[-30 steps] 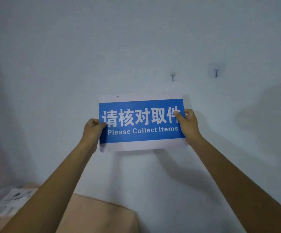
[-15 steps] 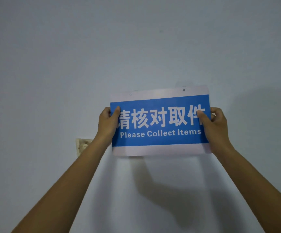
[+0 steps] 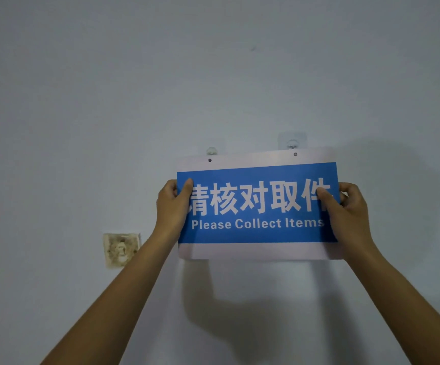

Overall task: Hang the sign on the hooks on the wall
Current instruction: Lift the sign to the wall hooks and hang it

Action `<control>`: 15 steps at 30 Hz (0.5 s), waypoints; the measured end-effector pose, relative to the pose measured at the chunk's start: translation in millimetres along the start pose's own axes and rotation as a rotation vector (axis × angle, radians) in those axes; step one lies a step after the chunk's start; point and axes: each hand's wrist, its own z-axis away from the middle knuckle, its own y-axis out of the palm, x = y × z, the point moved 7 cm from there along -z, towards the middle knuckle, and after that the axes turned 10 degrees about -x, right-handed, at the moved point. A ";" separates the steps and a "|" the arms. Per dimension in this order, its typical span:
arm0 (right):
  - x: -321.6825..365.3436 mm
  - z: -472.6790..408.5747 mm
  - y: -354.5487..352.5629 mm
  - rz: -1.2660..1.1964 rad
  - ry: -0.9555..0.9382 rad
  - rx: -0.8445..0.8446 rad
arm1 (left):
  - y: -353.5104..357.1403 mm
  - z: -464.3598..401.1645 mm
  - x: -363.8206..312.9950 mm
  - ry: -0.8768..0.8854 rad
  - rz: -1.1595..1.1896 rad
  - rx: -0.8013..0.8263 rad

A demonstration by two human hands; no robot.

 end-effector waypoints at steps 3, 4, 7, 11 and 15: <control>-1.1 2.8 -2.5 0.016 0.011 -0.001 | 4.1 -1.1 3.1 -0.020 -0.020 0.024; -2.2 2.7 -3.2 0.016 0.014 -0.002 | 5.2 -1.1 4.1 -0.022 -0.034 0.028; -2.1 1.4 -5.1 0.039 0.008 -0.002 | 5.8 -0.1 6.8 -0.022 -0.087 0.023; -0.4 2.2 -6.7 0.072 -0.014 0.007 | 1.2 -0.8 3.3 0.031 -0.225 0.011; 4.9 2.5 -9.3 0.067 -0.039 0.006 | -5.5 2.2 -8.1 0.161 -0.376 -0.040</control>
